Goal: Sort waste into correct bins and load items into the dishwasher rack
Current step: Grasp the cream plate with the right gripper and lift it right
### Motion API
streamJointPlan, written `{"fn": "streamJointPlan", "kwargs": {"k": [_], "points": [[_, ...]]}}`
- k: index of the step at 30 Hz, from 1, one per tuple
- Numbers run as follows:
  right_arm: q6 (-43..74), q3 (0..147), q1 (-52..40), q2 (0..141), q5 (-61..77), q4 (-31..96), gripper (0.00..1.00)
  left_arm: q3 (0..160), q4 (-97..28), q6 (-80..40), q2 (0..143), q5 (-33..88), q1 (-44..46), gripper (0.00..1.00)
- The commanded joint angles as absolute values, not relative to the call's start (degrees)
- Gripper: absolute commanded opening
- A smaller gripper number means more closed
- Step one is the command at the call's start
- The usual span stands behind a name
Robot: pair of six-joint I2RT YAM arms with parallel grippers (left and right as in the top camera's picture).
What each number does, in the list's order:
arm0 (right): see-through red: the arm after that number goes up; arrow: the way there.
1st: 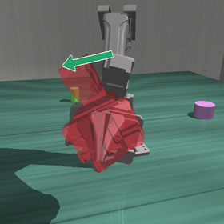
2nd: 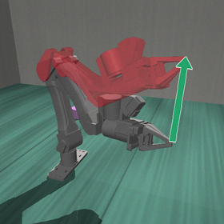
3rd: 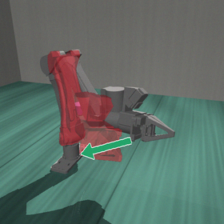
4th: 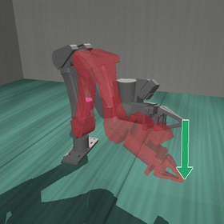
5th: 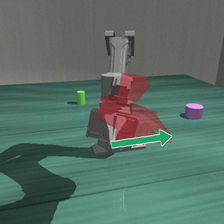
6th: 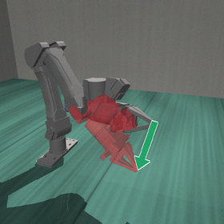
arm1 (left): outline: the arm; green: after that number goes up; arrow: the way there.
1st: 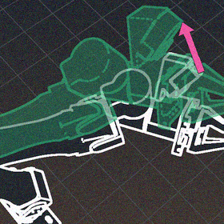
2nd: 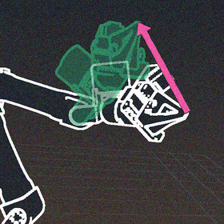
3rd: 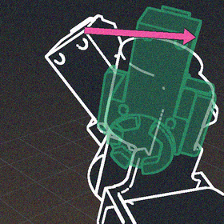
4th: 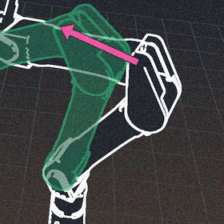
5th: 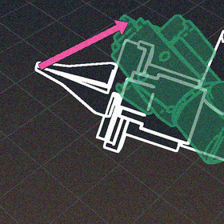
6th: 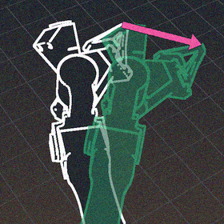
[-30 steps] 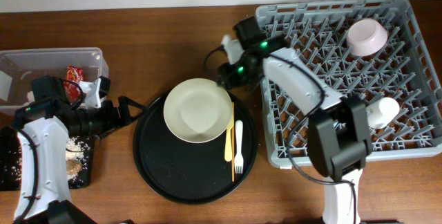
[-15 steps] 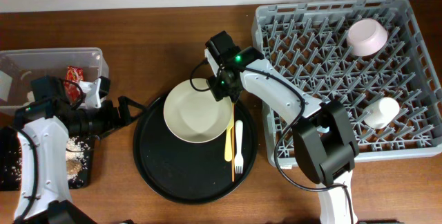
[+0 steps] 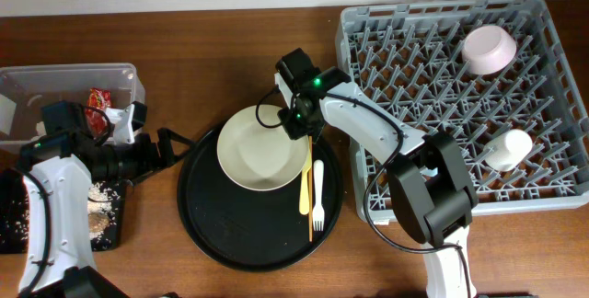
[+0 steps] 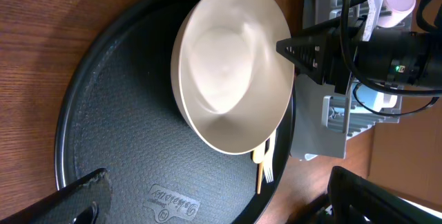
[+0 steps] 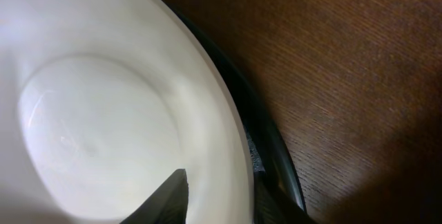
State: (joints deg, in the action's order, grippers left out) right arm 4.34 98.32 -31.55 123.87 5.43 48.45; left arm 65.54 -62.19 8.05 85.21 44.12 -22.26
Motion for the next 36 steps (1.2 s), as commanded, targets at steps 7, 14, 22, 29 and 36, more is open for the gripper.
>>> {"fn": "streamJointPlan", "kwargs": {"k": [7,14,22,29,36], "points": [[4.6,97.3,-31.9,124.5,5.7,49.1,0.33,66.3,-62.2,8.2,85.4,44.5,-22.6,0.99],[4.6,97.3,-31.9,125.5,5.7,49.1,0.32,66.3,-62.2,8.2,85.4,44.5,-22.6,0.99],[4.6,97.4,-31.9,125.4,5.8,49.1,0.04,66.3,-62.2,8.2,85.4,44.5,-22.6,1.00],[4.6,109.3,-31.7,116.8,6.4,54.5,0.04,66.3,-62.2,8.2,85.4,44.5,-22.6,0.99],[4.5,113.4,-19.9,103.7,-14.9,69.9,0.04,66.3,-62.2,8.2,85.4,44.5,-22.6,0.99]]}}
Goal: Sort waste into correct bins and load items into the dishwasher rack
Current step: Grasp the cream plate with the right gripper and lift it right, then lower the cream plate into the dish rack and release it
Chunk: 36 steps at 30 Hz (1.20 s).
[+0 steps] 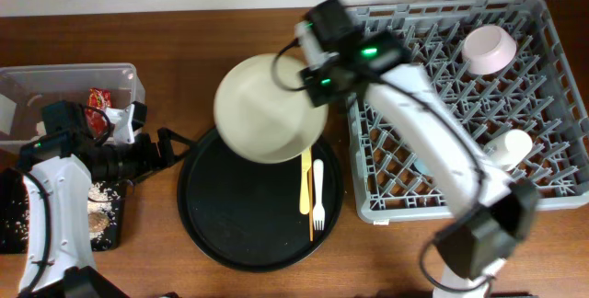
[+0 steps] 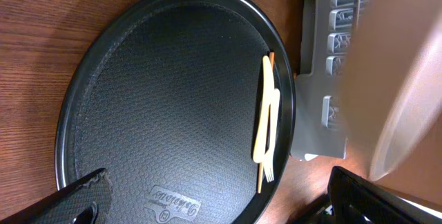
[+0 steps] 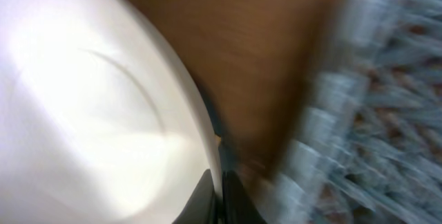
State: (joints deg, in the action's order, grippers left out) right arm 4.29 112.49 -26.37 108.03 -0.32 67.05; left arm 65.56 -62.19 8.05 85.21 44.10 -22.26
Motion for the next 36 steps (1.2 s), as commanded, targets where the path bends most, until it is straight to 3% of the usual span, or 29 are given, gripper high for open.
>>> {"fn": "streamJointPlan", "kwargs": {"k": [1,5,9,18,22,26,30,36], "points": [[4.6,113.4,-18.0,102.9,-18.5,71.0,0.04,66.3,-62.2,8.2,85.4,44.5,-22.6,1.00],[5.0,113.4,-6.4,101.8,-37.2,72.6,0.04,66.3,-62.2,8.2,85.4,44.5,-22.6,1.00],[3.8,113.4,1.3,102.1,-51.2,66.4,0.04,66.3,-62.2,8.2,85.4,44.5,-22.6,0.99],[3.2,113.1,2.4,106.7,-74.4,57.6,0.04,66.3,-62.2,8.2,85.4,44.5,-22.6,0.99],[-4.3,112.9,-1.0,107.6,-65.6,57.1,0.04,66.3,-62.2,8.2,85.4,44.5,-22.6,0.99],[-4.3,107.1,-3.4,108.2,-65.6,57.5,0.04,66.3,-62.2,8.2,85.4,44.5,-22.6,1.00],[-4.4,99.9,-2.2,110.1,-74.7,52.2,0.04,66.3,-62.2,8.2,85.4,44.5,-22.6,0.99],[-5.8,99.5,-2.4,110.1,-67.9,51.6,0.04,66.3,-62.2,8.2,85.4,44.5,-22.6,1.00]]}}
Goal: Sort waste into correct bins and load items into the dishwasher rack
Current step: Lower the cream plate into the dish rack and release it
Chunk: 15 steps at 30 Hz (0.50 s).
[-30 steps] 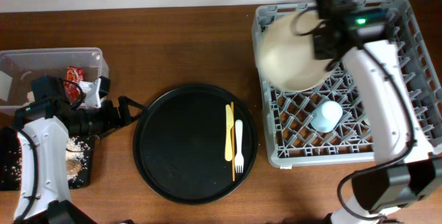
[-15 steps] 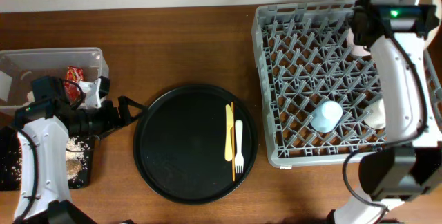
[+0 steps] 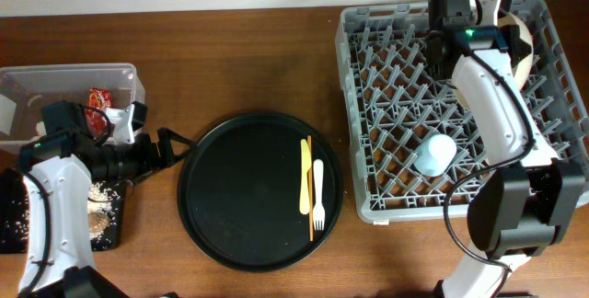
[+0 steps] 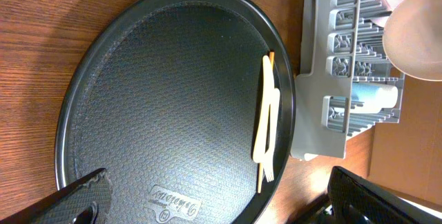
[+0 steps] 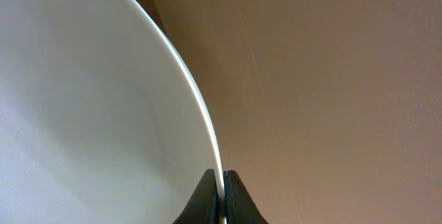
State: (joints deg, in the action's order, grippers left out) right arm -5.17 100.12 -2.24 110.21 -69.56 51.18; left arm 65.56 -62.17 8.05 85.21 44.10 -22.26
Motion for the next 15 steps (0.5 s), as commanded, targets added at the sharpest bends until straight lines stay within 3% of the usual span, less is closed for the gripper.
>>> {"fn": "streamJointPlan", "kwargs": {"k": [1,11,15], "points": [[-5.8,99.5,-3.2,110.1,-67.8,51.6,0.04,66.3,-62.2,8.2,85.4,44.5,-22.6,0.99],[-5.8,99.5,-12.2,110.1,-66.2,52.8,0.05,66.3,-62.2,8.2,85.4,44.5,-22.6,0.99],[-5.8,99.5,-16.6,110.1,-66.2,52.8,0.21,66.3,-62.2,8.2,85.4,44.5,-22.6,0.99]]}}
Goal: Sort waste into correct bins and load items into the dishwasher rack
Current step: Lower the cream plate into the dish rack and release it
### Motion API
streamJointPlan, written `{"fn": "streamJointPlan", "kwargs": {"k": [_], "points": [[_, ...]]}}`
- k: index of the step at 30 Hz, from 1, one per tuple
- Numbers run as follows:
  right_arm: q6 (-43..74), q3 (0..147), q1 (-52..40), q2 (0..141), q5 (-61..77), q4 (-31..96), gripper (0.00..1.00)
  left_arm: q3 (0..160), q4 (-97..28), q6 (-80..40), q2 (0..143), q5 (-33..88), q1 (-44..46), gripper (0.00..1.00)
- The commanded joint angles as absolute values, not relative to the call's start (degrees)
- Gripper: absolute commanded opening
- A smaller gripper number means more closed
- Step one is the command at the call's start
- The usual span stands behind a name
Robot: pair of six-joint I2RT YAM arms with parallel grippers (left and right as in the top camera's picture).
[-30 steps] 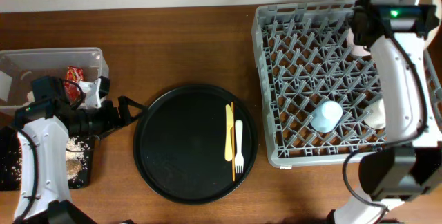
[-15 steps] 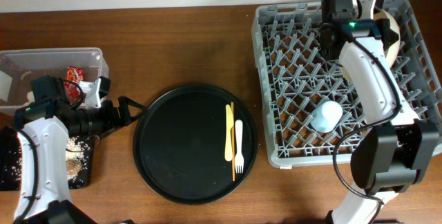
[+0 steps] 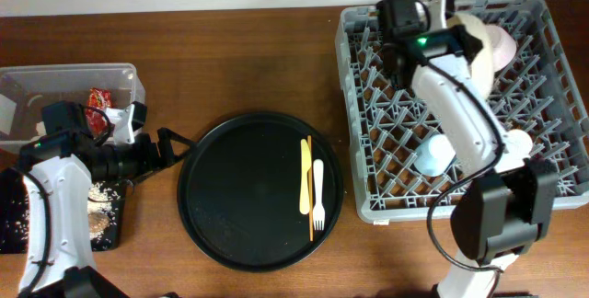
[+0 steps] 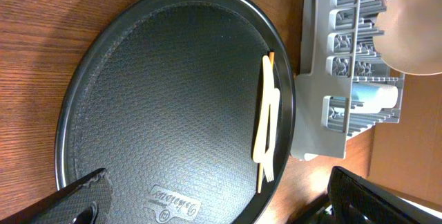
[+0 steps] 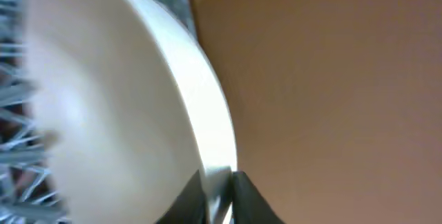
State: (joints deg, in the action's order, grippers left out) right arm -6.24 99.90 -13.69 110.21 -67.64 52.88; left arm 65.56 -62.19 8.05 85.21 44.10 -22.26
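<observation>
My right gripper [image 3: 448, 31] is shut on the rim of a cream bowl [image 3: 471, 40], held on edge over the back of the grey dishwasher rack [image 3: 368, 105]. The rim sits pinched between the fingers [image 5: 238, 191] of the right gripper [image 5: 219, 193], and the bowl [image 5: 103, 106] fills that view. A yellow knife [image 3: 305, 177] and a white fork [image 3: 317, 194] lie on the black round tray [image 3: 239, 206]. My left gripper [image 3: 173, 146] stands open at the tray's left edge, holding nothing, and its wrist view shows the tray [image 4: 159, 99] and the utensils [image 4: 264, 124].
A pink bowl [image 3: 504, 50] and a white cup [image 3: 434, 155] sit in the rack. At the far left stand a clear bin [image 3: 55, 82] with a red wrapper [image 3: 98, 98] and a black bin [image 3: 28, 224] holding crumbs.
My right gripper has moved left along the back of the rack with the cream bowl, from the far right corner towards the back middle. The left arm has not moved.
My right gripper was at the rim of the cream bowl on the black tray. Then it held the bowl above the tray's back edge. Later the bowl was over the rack's far right corner, and now over its back middle.
</observation>
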Motion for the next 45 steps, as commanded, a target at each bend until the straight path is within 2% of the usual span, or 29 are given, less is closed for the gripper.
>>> {"fn": "streamJointPlan", "kwargs": {"k": [1,2,3,4,5,6,9,10,12,13,15,17,19,20,23,28,35,40,45], "points": [[-5.8,99.5,-17.4,110.1,-66.2,52.8,0.27,66.3,-62.2,8.2,85.4,44.5,-22.6,0.99],[-5.8,99.5,-18.6,110.1,-66.2,52.7,0.42,66.3,-62.2,8.2,85.4,44.5,-22.6,1.00],[-5.8,99.5,-19.2,110.1,-66.2,52.7,0.50,66.3,-62.2,8.2,85.4,44.5,-22.6,1.00],[-5.8,99.5,-20.4,110.1,-66.2,52.5,0.75,66.3,-62.2,8.2,85.4,44.5,-22.6,0.99],[-5.8,99.5,-21.1,110.1,-66.2,52.4,0.86,66.3,-62.2,8.2,85.4,44.5,-22.6,0.99],[-5.7,99.5,-21.5,110.1,-65.9,52.2,0.91,66.3,-62.2,8.2,85.4,44.5,-22.6,1.00],[-5.5,100.0,-22.2,109.6,-55.9,53.6,0.93,66.3,-62.2,8.2,85.4,44.5,-22.6,1.00],[-3.7,100.8,-22.2,109.2,-45.0,55.5,0.93,66.3,-62.2,8.2,85.4,44.5,-22.6,0.99],[-0.6,102.3,-22.0,108.8,-34.2,57.6,0.92,66.3,-62.2,8.2,85.4,44.5,-22.6,1.00],[0.3,103.4,-21.7,108.7,-27.1,58.8,0.88,66.3,-62.2,8.2,85.4,44.5,-22.6,1.00],[3.2,104.6,-21.0,108.7,-21.5,60.6,0.72,66.3,-62.2,8.2,85.4,44.5,-22.6,0.99],[7.6,104.7,-18.5,108.4,-18.1,61.6,0.31,66.3,-62.2,8.2,85.4,44.5,-22.6,1.00],[7.6,104.7,-13.9,107.3,-4.1,61.8,0.09,66.3,-62.2,8.2,85.4,44.5,-22.6,1.00],[7.6,104.7,-11.2,106.6,1.7,61.8,0.04,66.3,-62.2,8.2,85.4,44.5,-22.6,0.99],[5.8,104.7,-2.6,105.2,12.2,62.8,0.04,66.3,-62.2,8.2,85.4,44.5,-22.6,0.99],[6.6,104.4,7.7,105.0,16.7,64.5,0.04,66.3,-62.2,8.2,85.4,44.5,-22.6,1.00],[7.6,96.9,8.6,105.9,17.6,60.5,0.04,66.3,-62.2,8.2,85.4,44.5,-22.6,0.99],[5.8,84.5,7.0,105.9,27.9,50.0,0.04,66.3,-62.2,8.2,85.4,44.5,-22.6,1.00],[4.7,89.7,7.2,105.1,27.9,52.2,0.04,66.3,-62.2,8.2,85.4,44.5,-22.6,0.99]]}}
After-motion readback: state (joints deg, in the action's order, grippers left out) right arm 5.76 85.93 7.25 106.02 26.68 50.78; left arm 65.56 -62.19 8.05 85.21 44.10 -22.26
